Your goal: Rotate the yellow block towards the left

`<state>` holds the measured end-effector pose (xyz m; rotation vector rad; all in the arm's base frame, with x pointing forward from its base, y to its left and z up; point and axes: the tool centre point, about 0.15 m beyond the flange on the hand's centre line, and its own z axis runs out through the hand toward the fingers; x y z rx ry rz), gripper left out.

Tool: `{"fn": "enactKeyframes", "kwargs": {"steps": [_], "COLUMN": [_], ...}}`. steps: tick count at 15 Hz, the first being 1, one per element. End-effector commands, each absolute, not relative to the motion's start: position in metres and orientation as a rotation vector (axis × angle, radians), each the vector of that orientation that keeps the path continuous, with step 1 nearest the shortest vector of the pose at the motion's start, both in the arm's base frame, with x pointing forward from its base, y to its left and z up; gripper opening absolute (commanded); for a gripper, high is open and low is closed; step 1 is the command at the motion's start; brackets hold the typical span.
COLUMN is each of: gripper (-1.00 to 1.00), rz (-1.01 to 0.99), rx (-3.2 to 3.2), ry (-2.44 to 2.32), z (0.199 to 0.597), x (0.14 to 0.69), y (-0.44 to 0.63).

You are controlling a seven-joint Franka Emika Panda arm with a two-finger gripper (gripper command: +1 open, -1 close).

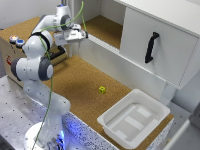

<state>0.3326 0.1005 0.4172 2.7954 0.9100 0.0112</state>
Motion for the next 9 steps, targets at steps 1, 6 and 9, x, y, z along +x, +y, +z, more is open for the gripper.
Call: {"fn": "enactKeyframes", "kwargs": {"steps": [1,6,9], "gripper": [1.0,1.0,1.0], "rz": [0.015,-0.093,-0.11], "rx": [3.026,3.129,3.113], "ry": [0.668,0.405,0.342], "z": [0.361,0.329,0.317], "x": [0.332,0.376,0.395], "y": [0.051,0.002,-0.021]}}
